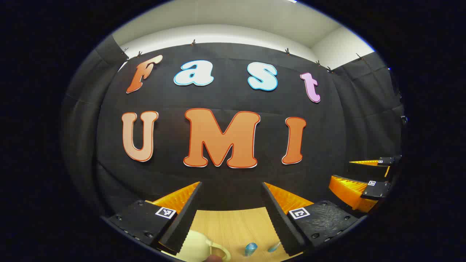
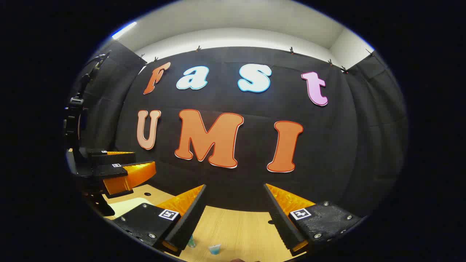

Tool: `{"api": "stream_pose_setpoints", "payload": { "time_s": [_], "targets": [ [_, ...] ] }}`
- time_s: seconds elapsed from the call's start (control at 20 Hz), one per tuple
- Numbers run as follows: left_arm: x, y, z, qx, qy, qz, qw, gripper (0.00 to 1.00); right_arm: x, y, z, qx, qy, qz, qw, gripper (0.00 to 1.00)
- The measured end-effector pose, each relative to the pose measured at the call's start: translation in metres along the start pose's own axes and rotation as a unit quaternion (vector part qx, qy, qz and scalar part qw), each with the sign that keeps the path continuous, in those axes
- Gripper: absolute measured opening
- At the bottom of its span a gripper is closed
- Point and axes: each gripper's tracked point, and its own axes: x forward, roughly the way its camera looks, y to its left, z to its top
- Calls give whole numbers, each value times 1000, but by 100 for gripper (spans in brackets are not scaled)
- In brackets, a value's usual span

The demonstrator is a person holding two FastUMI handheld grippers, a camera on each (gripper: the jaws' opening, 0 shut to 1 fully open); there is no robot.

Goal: First open the suitcase, pack the skin care products into it, and then close the suitcase.

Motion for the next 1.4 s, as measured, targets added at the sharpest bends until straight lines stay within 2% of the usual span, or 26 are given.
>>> {"api": "stream_pose_setpoints", "payload": {
  "time_s": [0.1, 0.3, 0.45, 0.5, 0.8, 0.9, 1.0, 1.1, 1.4],
  "targets": [
    [4, -1, 14, 3, -14, 5, 1000, 95, 3, -4, 2, 10, -8, 6, 1000, 95],
    [-6, 1, 13, 11, -31, 22, 999, 94, -6, -9, -18, 5, 4, 8, 1000, 95],
    [-12, 0, 9, 22, -37, 28, 999, 95, -10, 4, -30, 8, 22, 26, 999, 92],
    [-15, 0, 10, 28, -40, 31, 998, 95, -13, 6, -30, 9, 23, 30, 999, 95],
    [-37, -11, 15, 54, -73, 41, 995, 96, -16, 20, -37, 12, 20, 54, 998, 95],
    [-42, -8, 8, 61, -71, 47, 994, 96, -17, 22, -41, 17, 19, 60, 998, 93],
    [-46, 0, -2, 76, -63, 59, 993, 100, -17, 21, -44, 19, 18, 60, 998, 95],
    [-45, 2, -21, 90, -44, 63, 993, 98, -16, 18, -49, 16, 22, 58, 998, 95],
    [-48, 4, -73, 155, 13, 53, 986, 99, -16, 4, -54, 12, 23, 52, 998, 96]
  ]
}}
